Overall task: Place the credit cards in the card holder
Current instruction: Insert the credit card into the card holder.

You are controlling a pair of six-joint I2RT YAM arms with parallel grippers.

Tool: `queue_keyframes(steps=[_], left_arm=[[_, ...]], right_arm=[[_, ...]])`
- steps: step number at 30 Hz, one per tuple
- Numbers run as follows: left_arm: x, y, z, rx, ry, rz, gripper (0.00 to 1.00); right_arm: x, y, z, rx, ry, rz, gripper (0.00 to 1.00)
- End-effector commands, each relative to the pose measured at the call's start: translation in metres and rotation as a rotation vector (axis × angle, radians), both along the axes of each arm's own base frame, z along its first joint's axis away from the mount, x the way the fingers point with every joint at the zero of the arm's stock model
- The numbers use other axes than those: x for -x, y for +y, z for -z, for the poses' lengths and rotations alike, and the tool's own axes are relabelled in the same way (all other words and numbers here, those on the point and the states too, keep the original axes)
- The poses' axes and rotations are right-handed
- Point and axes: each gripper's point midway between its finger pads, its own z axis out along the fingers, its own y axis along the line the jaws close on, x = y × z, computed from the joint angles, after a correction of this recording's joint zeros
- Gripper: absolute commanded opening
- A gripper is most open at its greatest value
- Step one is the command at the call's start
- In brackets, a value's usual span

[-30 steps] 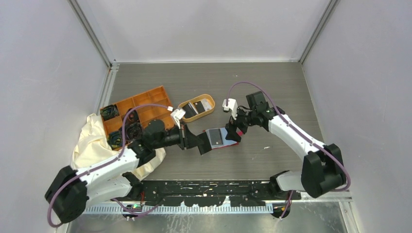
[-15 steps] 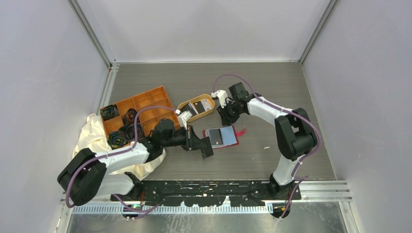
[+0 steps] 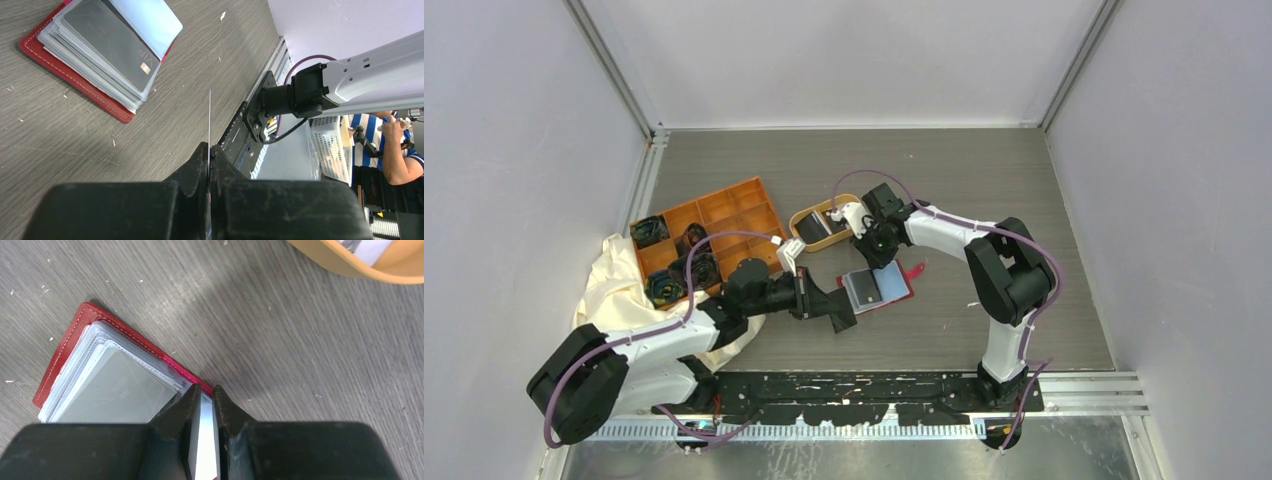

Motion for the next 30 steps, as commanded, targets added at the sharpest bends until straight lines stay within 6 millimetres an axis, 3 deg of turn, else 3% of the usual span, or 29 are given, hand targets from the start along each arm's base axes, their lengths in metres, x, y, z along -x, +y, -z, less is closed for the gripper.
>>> queue_keyframes(steps=[1, 7, 15, 25, 30], left_arm=[[-0.003, -0.003, -0.027, 0.114, -0.059, -0.015, 0.0], [0.001, -0.005, -0.03, 0.163, -0.033, -0.008, 0.0], [0.007, -0.016, -0.036, 0.234, 0.003, -0.004, 0.0], [-0.002, -0.018, -0.035, 0.208, -0.022, -0.089, 0.0], [-0.009, -0.024, -0.029, 0.193, 0.014, -0.107, 0.0]], right_arm=[[0.003, 0.009, -0.013, -0.02, -0.001, -0.071, 0.2], [0.036, 0.018, -0.023, -0.093, 0.12, -0.173, 0.19], [0.03, 0.016, -0.061, -0.152, 0.066, -0.121, 0.23], [0.035, -0.029, -0.132, -0.395, 0.05, -0.113, 0.3], [0.039, -0.046, -0.123, -0.361, 0.011, -0.155, 0.35]])
